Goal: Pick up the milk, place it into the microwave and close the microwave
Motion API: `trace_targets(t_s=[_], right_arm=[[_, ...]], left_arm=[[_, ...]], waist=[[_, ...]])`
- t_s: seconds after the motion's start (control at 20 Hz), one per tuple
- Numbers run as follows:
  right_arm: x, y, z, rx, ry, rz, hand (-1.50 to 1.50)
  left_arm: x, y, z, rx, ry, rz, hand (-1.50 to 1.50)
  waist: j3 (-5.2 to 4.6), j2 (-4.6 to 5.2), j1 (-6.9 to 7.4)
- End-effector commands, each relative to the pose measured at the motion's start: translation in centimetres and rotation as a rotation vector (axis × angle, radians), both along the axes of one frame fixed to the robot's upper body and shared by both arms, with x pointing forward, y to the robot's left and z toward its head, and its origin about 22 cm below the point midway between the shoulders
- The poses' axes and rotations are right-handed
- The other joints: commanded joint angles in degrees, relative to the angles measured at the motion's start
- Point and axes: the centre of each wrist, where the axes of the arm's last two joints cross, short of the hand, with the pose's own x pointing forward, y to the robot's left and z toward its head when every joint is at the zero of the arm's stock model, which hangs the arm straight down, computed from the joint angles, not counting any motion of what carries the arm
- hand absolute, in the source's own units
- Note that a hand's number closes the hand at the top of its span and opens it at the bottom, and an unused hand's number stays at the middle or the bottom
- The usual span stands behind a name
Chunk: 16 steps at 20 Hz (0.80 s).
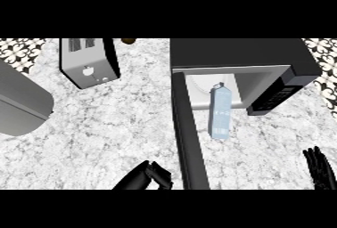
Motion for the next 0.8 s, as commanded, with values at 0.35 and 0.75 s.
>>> trace_targets(t_s=[0.35,0.75], right_arm=[[-3.3,-5.3,5.1,-0.007,-0.081,0.026,-1.5],[-2.6,-3.4,7.2,0.044,-0.153,0.122,-1.5]], left_arm=[[2.9,-7.6,-6.3,0.12,0.027,-0.189,1.5],[0.2,-10.3,-7.6,0.146,0.044,-0.126,1.5]], waist=[[0.0,0.39,-0.36],[-0.1,0.63,-3.47]])
